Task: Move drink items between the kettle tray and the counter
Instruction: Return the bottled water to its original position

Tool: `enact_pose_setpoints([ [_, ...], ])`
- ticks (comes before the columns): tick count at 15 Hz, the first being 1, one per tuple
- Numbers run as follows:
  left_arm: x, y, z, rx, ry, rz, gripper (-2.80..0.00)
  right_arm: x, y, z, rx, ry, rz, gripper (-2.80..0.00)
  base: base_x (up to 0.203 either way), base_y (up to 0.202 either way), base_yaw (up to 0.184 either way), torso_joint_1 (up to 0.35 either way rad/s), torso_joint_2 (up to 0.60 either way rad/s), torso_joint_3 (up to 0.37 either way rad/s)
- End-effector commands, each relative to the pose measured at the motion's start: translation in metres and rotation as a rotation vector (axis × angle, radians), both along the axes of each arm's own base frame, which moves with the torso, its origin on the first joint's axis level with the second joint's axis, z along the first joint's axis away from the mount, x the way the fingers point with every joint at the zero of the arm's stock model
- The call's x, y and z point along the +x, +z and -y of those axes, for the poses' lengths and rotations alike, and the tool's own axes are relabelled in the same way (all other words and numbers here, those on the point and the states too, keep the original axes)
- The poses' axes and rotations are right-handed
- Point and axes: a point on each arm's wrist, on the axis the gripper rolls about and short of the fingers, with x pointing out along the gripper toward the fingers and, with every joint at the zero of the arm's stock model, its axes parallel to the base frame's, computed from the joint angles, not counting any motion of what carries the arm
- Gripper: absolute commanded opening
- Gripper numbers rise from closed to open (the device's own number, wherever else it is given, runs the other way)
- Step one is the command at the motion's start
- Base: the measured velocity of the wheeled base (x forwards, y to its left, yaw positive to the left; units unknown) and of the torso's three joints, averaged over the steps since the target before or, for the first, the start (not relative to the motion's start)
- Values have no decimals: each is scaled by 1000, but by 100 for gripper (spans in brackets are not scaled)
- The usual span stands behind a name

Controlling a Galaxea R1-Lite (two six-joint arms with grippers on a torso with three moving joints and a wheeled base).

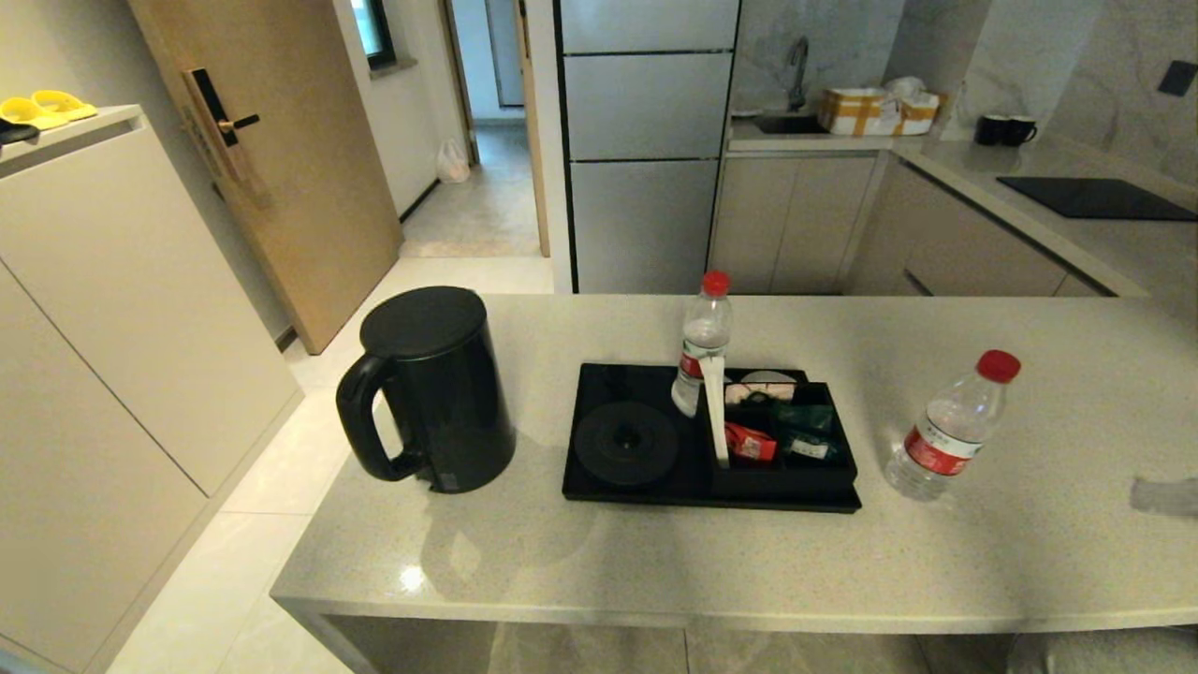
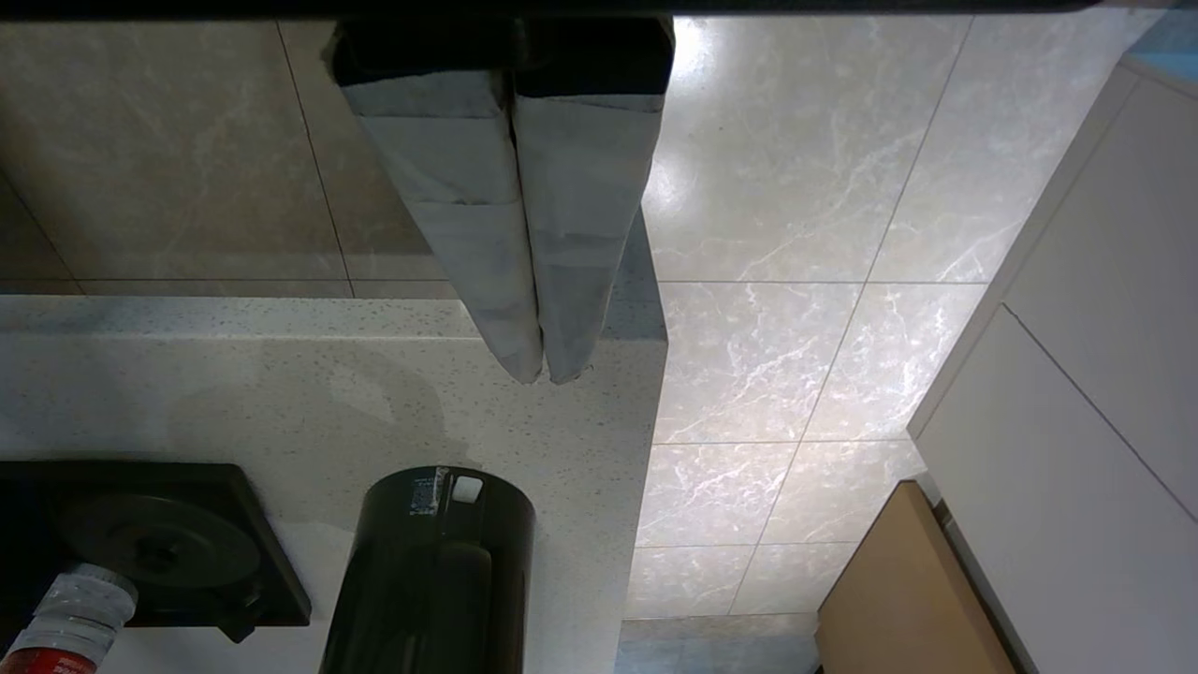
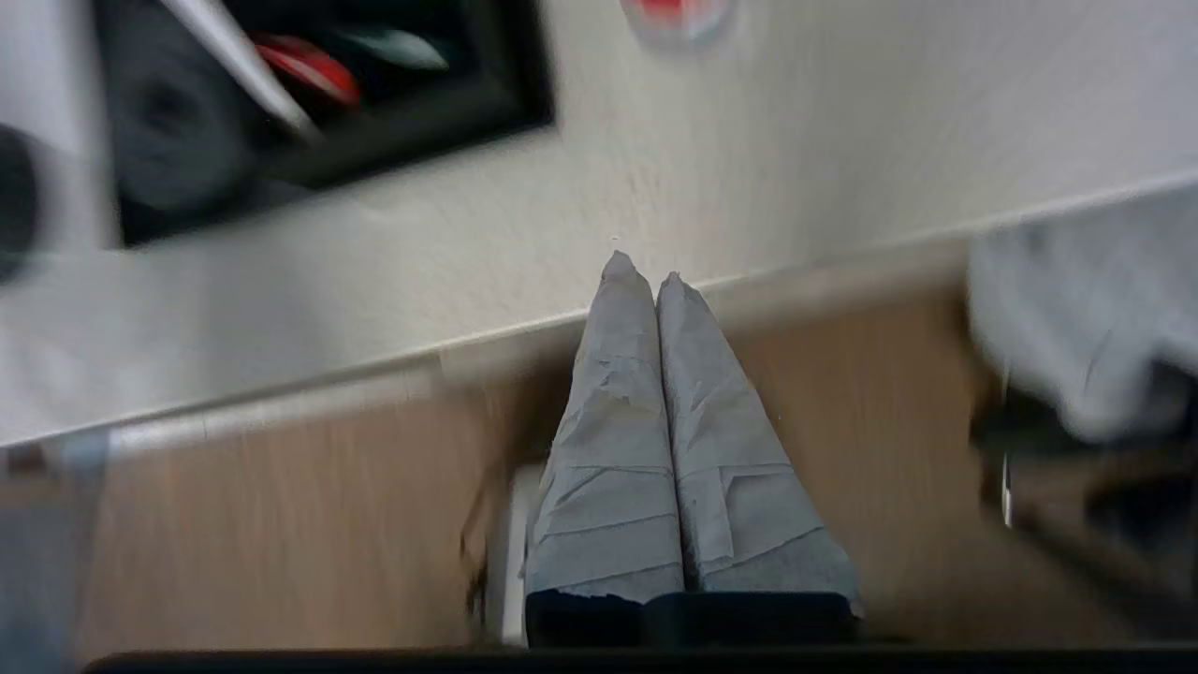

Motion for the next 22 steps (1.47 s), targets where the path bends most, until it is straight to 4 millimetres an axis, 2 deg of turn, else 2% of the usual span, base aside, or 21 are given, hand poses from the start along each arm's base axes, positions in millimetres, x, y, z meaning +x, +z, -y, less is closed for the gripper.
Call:
enact_pose_setpoints([
  [1,0,0,0,-1,0,-3,-280,54,-41,0,9,-9,-147,-280,0,0,0,0,0,0],
  [3,0,0,0,0,0,-3,-280,73,-52,2,-7,-35,-38,-280,0,0,0,0,0,0],
  [5,0,0,0,0,0,-3,-280,83,-60,5,-52,-80,14,-280,0,0,0,0,0,0],
  [8,0,0,0,-1,0,-3,-280,82,-45,9,-87,-104,122,-280,0,0,0,0,0,0],
  [12,0,0,0,1,0,-3,-280,85,-49,12,-131,-135,145,-280,0,0,0,0,0,0],
  [16,0,0,0,-1,0,-3,-280,77,-67,10,-171,-43,155,-280,0,0,0,0,0,0],
  [19,0,0,0,-1,0,-3,-280,75,-81,-3,-190,84,121,-280,0,0,0,0,0,0],
  [21,0,0,0,-1,0,-3,-280,83,-85,-8,-198,120,131,-280,0,0,0,0,0,0],
  [22,0,0,0,-1,0,-3,-280,83,-87,-12,-203,135,156,0,0,0,0,0,0,0],
])
